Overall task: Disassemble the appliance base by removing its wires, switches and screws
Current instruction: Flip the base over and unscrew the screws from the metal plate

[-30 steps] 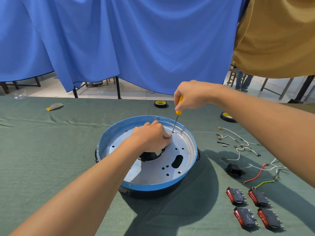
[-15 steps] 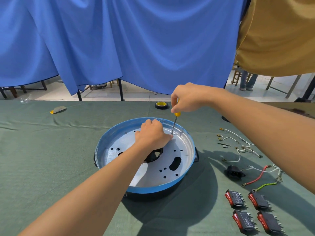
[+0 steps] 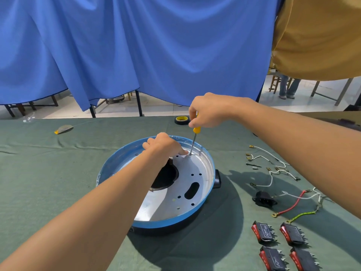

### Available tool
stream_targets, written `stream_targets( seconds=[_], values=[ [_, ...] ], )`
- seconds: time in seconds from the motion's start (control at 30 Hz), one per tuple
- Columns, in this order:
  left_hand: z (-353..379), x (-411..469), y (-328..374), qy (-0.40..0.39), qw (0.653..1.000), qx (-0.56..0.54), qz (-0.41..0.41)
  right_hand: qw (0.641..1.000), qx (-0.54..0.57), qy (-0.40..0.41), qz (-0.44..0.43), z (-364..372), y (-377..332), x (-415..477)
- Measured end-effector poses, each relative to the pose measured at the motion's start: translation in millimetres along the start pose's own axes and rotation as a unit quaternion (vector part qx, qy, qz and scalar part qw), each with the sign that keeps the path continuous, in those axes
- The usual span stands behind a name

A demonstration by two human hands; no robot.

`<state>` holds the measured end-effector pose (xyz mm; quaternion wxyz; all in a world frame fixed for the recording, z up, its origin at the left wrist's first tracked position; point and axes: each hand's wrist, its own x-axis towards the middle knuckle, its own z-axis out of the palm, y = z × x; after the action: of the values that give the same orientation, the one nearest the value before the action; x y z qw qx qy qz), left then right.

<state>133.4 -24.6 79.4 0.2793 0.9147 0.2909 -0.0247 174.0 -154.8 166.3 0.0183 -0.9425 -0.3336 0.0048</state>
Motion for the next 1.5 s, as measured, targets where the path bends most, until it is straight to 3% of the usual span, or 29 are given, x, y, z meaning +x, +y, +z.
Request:
stream_targets(
  seconds=[0.43, 0.87, 1.5],
  values=[
    [15, 12, -2, 0.044, 0.998, 0.03, -0.036, 0.997, 0.037, 0.061, 0.009, 3, -6, 8],
    [17, 13, 3, 0.048, 0.997, 0.017, -0.053, 0.999, 0.04, 0.025, 0.014, -3, -19, 12],
    [18, 10, -2, 0.05, 0.998, -0.002, -0.028, 0.996, 0.056, 0.039, 0.063, 0, -14, 7]
  ],
)
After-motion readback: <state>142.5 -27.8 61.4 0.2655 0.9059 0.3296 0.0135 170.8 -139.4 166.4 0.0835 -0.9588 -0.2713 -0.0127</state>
